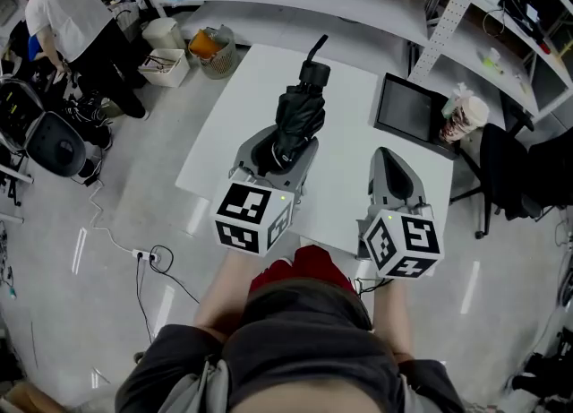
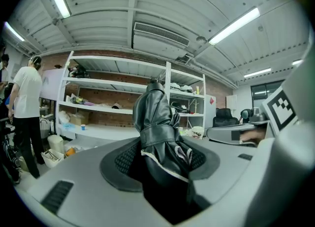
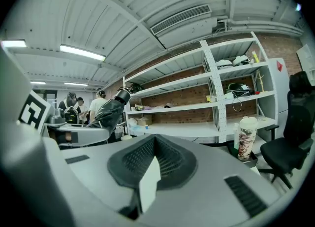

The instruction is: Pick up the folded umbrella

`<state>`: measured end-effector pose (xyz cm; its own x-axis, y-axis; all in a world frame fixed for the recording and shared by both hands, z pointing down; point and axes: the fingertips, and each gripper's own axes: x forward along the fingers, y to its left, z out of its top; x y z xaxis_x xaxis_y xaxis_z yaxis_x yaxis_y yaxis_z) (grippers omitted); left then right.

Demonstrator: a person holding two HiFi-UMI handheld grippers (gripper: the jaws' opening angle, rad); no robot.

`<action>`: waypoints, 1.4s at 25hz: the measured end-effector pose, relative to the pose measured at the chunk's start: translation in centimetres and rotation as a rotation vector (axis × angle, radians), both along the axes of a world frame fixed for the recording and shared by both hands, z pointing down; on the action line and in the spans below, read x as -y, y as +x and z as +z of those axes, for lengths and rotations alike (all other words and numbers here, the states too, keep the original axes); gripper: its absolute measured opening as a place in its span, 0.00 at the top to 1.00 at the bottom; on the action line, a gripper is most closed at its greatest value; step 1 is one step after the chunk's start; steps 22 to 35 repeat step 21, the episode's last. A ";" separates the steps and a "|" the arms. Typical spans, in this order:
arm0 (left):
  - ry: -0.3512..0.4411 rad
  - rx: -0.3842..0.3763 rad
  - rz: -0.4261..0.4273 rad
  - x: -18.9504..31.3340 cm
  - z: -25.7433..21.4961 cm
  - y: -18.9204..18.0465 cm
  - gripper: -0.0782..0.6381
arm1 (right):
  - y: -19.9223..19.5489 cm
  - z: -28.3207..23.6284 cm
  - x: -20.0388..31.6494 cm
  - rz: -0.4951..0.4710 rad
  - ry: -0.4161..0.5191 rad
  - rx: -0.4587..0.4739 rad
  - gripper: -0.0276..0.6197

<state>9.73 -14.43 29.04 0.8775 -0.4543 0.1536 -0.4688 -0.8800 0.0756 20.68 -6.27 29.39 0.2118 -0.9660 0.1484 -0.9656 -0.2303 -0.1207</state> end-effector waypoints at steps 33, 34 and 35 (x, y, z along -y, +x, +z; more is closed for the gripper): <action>0.020 -0.053 0.067 -0.6 -2.2 -0.6 0.59 | 0.4 -2.2 -1.7 0.084 0.042 -0.015 0.93; 0.020 -0.053 0.067 -0.6 -2.2 -0.6 0.59 | 0.4 -2.2 -1.7 0.084 0.042 -0.015 0.93; 0.020 -0.053 0.067 -0.6 -2.2 -0.6 0.59 | 0.4 -2.2 -1.7 0.084 0.042 -0.015 0.93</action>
